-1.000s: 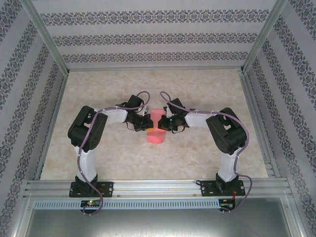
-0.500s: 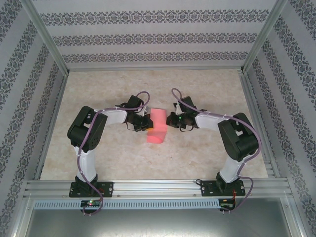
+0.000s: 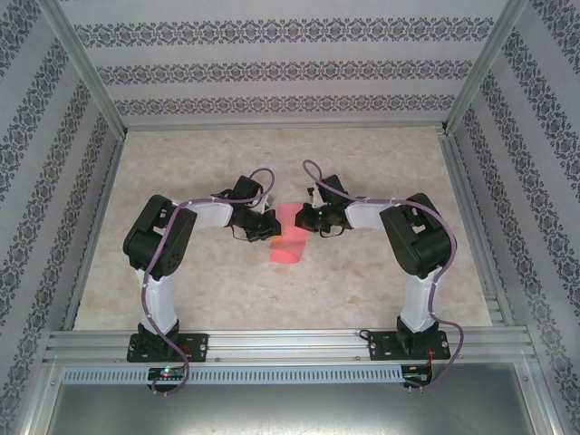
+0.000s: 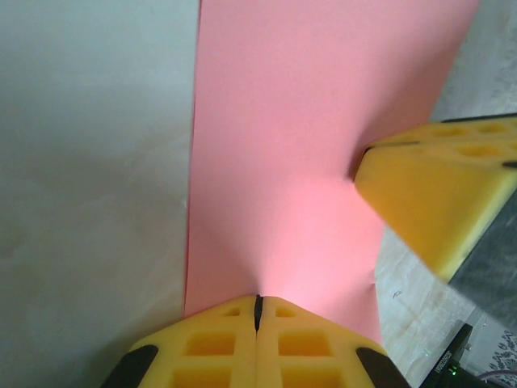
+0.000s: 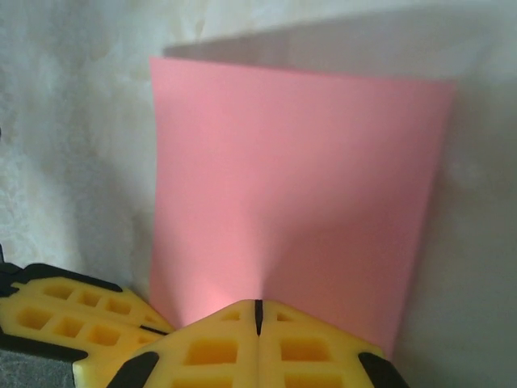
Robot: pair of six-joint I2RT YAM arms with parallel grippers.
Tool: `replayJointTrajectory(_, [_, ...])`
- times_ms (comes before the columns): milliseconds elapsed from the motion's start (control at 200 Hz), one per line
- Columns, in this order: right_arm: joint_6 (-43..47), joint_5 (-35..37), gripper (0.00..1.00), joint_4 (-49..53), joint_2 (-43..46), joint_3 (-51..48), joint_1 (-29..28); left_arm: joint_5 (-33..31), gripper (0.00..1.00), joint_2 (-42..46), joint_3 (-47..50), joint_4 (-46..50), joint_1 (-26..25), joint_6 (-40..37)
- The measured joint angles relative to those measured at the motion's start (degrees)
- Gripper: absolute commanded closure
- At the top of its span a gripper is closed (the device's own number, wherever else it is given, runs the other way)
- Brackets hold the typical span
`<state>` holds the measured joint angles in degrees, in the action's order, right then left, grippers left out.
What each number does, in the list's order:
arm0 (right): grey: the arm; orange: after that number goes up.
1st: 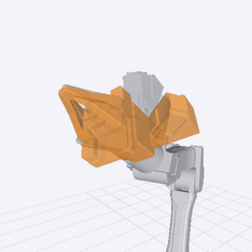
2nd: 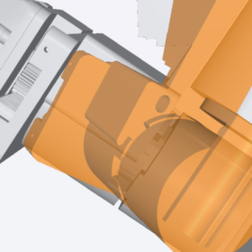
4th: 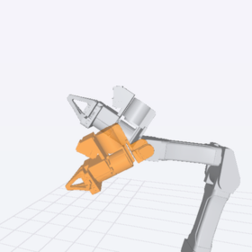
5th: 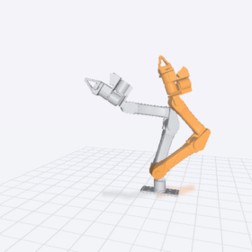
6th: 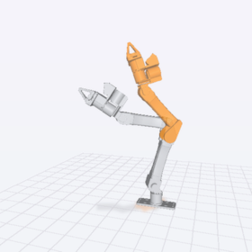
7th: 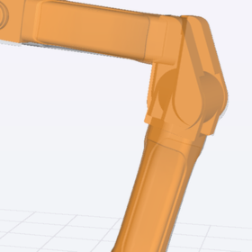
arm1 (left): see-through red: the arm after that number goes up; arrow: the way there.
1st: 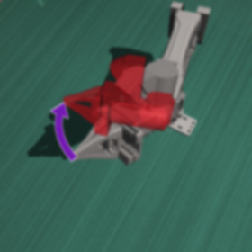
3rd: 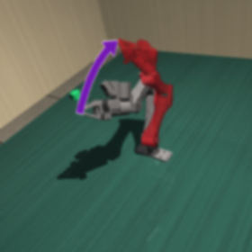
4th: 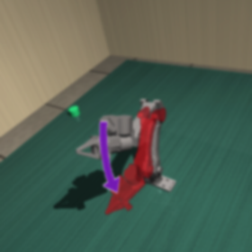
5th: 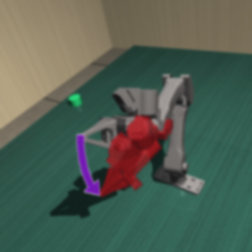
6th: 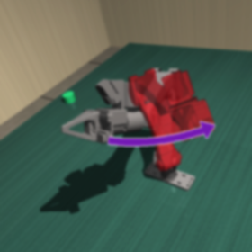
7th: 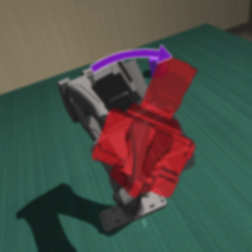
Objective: Fold a paper plane with a square sheet of paper (pick it up from the middle)
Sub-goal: Fold the square sheet of paper in half at the center of the table.
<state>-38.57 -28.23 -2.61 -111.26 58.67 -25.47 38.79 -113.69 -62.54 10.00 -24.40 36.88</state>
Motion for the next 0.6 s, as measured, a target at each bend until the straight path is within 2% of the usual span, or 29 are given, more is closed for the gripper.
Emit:
replayJointTrajectory(170, [0.1, -1.8, 1.00, -2.2, 0.8, -2.3, 4.1, 0.2, 1.00, 0.1, 0.6, -1.5, 0.0, 0.0])
replayJointTrajectory(350, [1.3, 3.7, 1.00, -1.9, 3.9, -4.2, 7.1, 0.3, 1.00, 0.1, 0.7, -1.7, 0.0, 0.2])
replayJointTrajectory(445, [1.4, 5.4, 1.00, -2.0, 6.3, -4.8, 6.2, 0.3, 1.00, 0.1, 0.7, -1.8, 0.0, 0.3])
replayJointTrajectory(600, [1.3, 5.2, 1.00, -2.4, 6.6, -3.1, 1.0, 0.4, 1.00, 0.1, 0.8, -1.9, 0.0, 0.6])
